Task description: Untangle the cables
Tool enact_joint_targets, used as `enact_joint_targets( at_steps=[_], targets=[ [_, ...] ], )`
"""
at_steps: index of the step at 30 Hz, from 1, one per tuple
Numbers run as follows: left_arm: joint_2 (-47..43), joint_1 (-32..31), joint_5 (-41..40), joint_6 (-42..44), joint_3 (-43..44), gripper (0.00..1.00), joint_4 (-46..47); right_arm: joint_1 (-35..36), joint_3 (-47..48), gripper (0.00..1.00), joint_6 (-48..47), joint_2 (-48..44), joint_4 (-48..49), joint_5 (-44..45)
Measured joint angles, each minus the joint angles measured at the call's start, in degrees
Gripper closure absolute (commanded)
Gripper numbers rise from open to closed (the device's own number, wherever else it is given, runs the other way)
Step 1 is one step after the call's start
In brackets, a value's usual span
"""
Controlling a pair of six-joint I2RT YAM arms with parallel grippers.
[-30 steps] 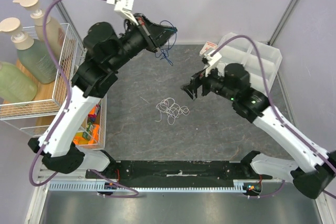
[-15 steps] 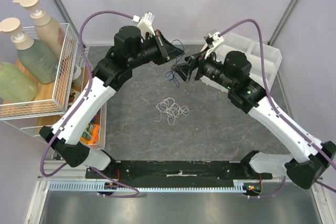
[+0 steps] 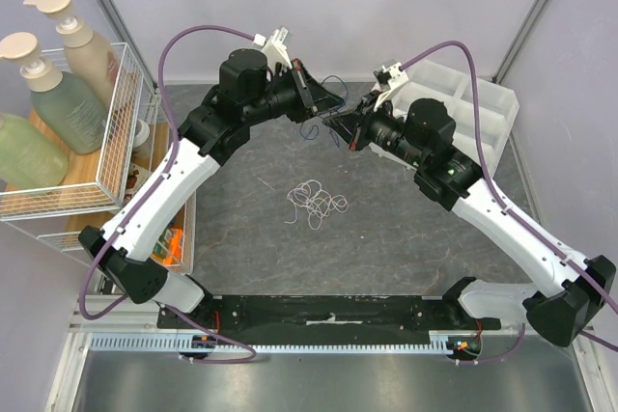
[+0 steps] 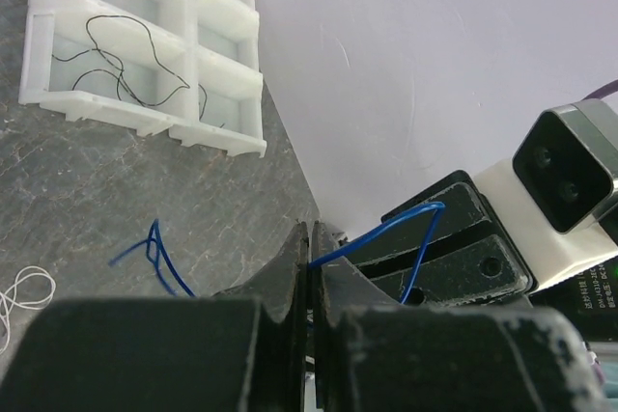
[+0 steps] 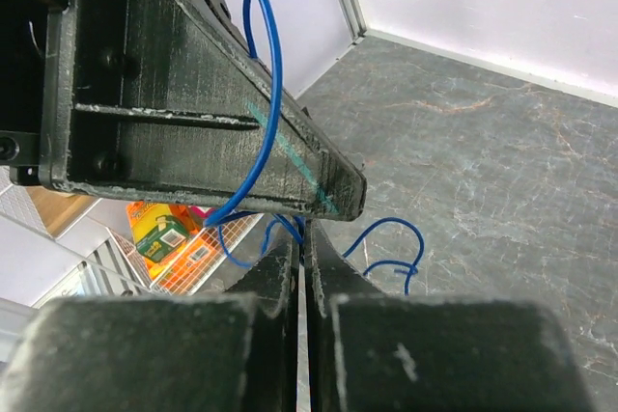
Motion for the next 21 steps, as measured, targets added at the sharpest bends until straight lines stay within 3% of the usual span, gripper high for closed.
enact_joint_targets(
  at_steps=[2, 4, 8, 16, 21],
  targets=[
    [0.00, -0.02, -0.04, 0.11, -0.04, 0.66, -0.02, -0.04, -0.15, 1.00, -0.07, -0.26, -0.11, 0.17],
    [0.00, 0.00, -0.48, 1.01, -0.11, 0.53, -0.07, -0.04, -0.15, 1.00, -0.11, -0.35, -0.48, 0.66],
    [-1.09, 0.20, -2.95, 3.80, -3.23, 0.14, 0.35, -0.07, -0.15, 1.00, -0.59, -0.90, -3.02, 3.08],
    [-9.55, 1.75, -13.86, 14.53, -14.56, 0.14, -2.34, -2.43, -0.24, 1.00, -0.72, -2.80, -11.91, 16.33],
    [-19.85, 2.27, -18.12, 23.23, -20.57, 0.15, -3.93, -10.36, -0.17, 1.00, -1.14, -1.97, -16.61, 25.88]
  ],
)
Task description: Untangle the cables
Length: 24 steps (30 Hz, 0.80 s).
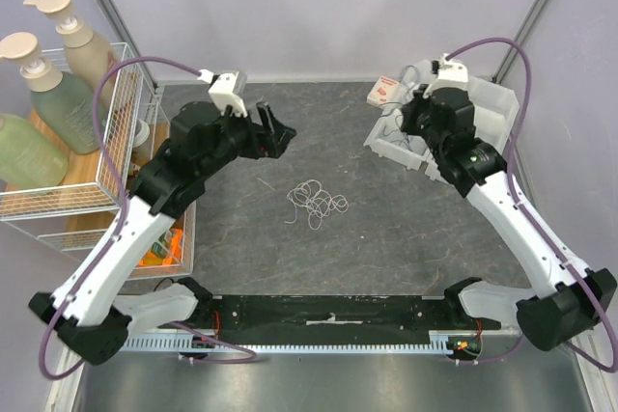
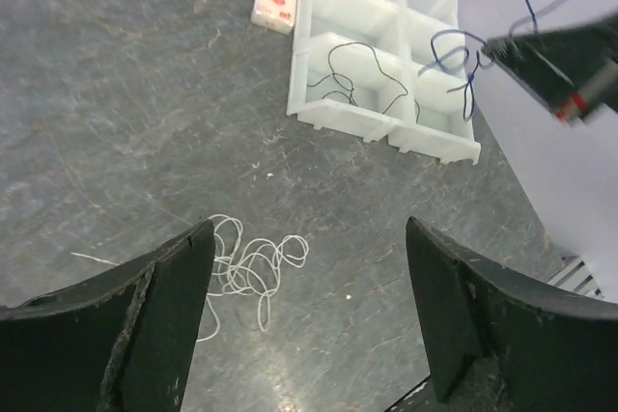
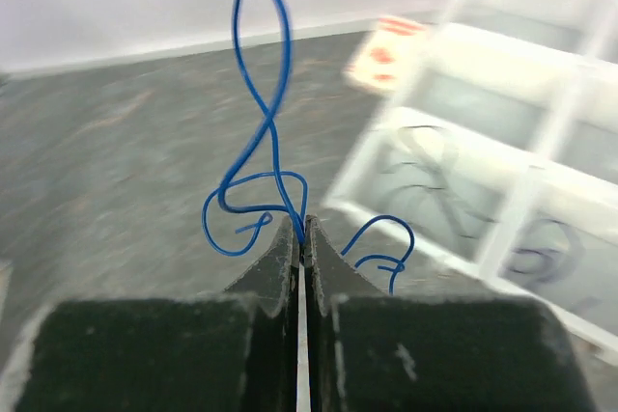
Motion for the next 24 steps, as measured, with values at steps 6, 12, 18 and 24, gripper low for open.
enact_joint_targets(
  at_steps=[6, 12, 18, 24],
  targets=[
    [-7.80, 0.00, 1.44, 4.07, -2.80, 0.16, 0.22, -14.86, 3.72, 1.00, -1.44, 9.22, -2.12, 8.98],
    [-8.15, 0.00, 5.62, 6.62, -3.06, 0.16, -0.15, -17.68, 7.89, 1.00, -11.54, 19.52, 0.61, 19.54],
    [-10.64, 0.00, 7.98, 12.59, -3.02, 0.15, -1.81, -24.15, 8.13, 1.00, -23.47, 28.35, 4.11, 21.14],
    [-12.63, -1.22, 8.76, 19.04, -1.73, 0.14, -4.02, -26.86, 8.09, 0.95, -38.29, 32.94, 6.29, 19.82]
  ],
)
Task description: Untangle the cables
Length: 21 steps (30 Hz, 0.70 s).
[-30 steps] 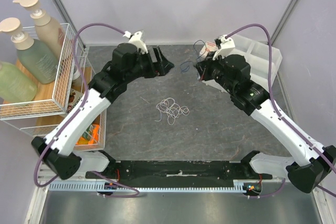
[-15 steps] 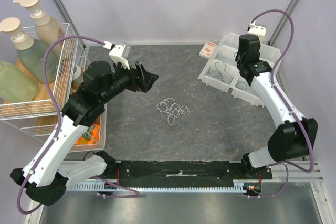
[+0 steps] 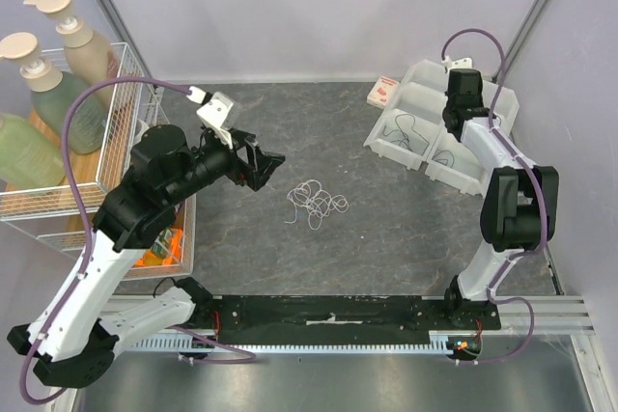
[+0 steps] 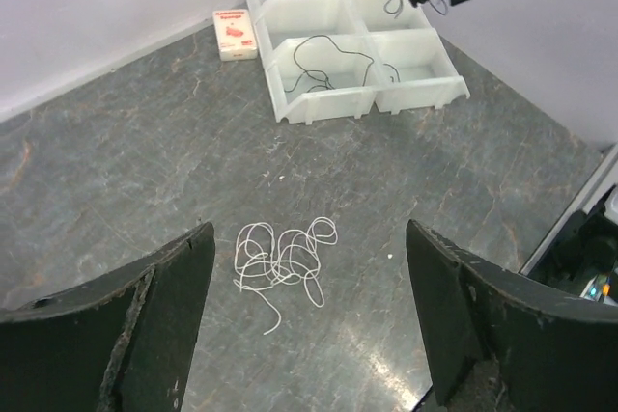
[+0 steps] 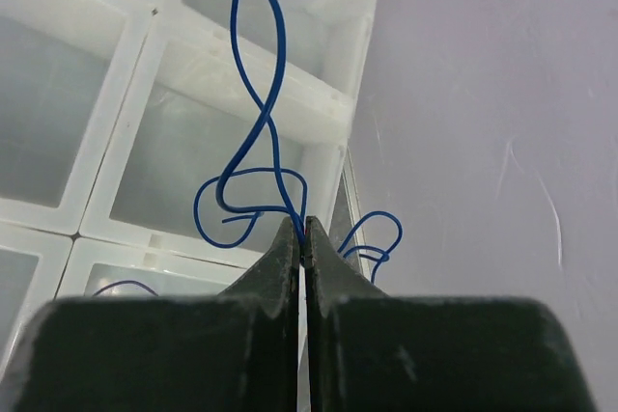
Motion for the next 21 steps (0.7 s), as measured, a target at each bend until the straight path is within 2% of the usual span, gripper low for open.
enact_joint_targets(
  at_steps=[1, 3, 6, 8, 15, 19, 21],
  targets=[
    [-0.02, -0.61, -0.04, 0.87, 0.15, 0.14, -0.07, 0.11, -0.04, 0.87, -1.68, 0.50, 0.17, -0.46],
    [0.00, -2.38, -0.31, 2.95, 0.24, 0.14, -0.28, 0.39, -0.04, 0.58, -4.44, 1.60, 0.11, -1.86],
    [0.11, -3.85, -0.37, 4.74, 0.22, 0.14, -0.70, 0.81, -0.07, 0.41, -5.79, 2.45, -1.25, -2.47],
    [0.13, -4.00, -0.39, 5.49, 0.17, 0.13, -0.72, 0.94, -0.07, 0.37, -5.09, 2.36, -2.58, -1.42],
    [0.46, -4.00, -1.73, 6.88, 0.15, 0.13, -0.72, 3.28, -0.04, 0.36, 4.35, -4.37, -9.55, -0.52],
    [2.16, -4.15, -1.66, 6.91, 0.15, 0.13, -0.68, 9.55, -2.19, 0.36, 11.34, -13.44, -9.35, -6.51],
    [3.67, -4.50, -1.64, 6.91, 0.15, 0.13, -0.68, 18.34, -5.46, 0.36, 14.34, -17.75, -6.97, -11.50]
  ],
)
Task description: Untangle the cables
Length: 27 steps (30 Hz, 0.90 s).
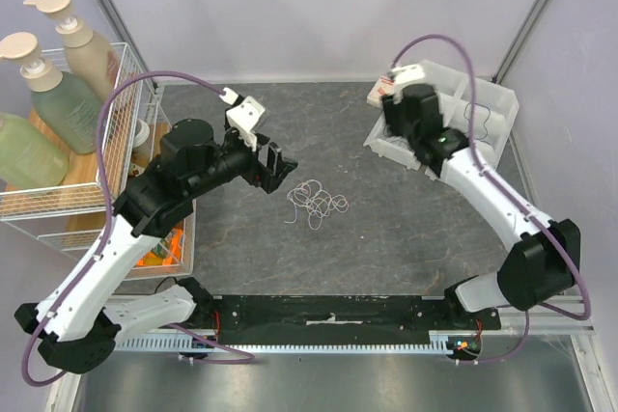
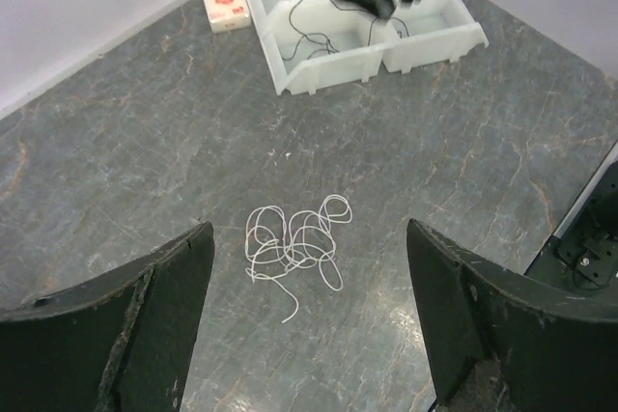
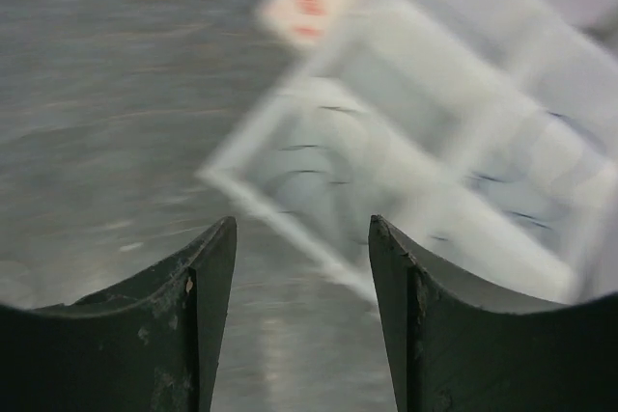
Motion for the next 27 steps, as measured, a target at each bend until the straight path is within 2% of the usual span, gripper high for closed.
enact_joint_targets(
  at_steps=[4, 8, 11, 15, 22, 27],
  targets=[
    [2.64, -0.57, 0.39, -0.02, 0.00, 0.13, -0.02, 11.63, -6.23, 0.37, 8.41, -0.22, 5.31, -9.70],
    [3.85, -0.72, 1.60, -0.81, 0.02, 0.14, -0.11, 13.88, -10.01, 0.37, 15.13, 4.50, 5.77, -13.25],
    [4.39, -0.76, 2.47, -1.97, 0.15, 0.15, -0.50, 13.09, -10.99, 0.36, 17.53, 5.62, 4.33, -12.26],
    [4.96, -0.76, 3.30, -4.17, 0.15, 0.16, -1.01, 7.34, -9.70, 0.37, 20.09, 4.33, 3.72, -8.28],
    [5.11, -0.76, 3.85, -6.56, 0.15, 0.15, -0.94, -16.13, -1.11, 0.37, 23.85, 6.23, 3.91, 1.29],
    [3.45, -0.76, 2.82, -6.49, -0.09, 0.13, -1.20, -23.08, 4.72, 0.39, 21.79, 12.26, 5.27, 4.74]
  ],
)
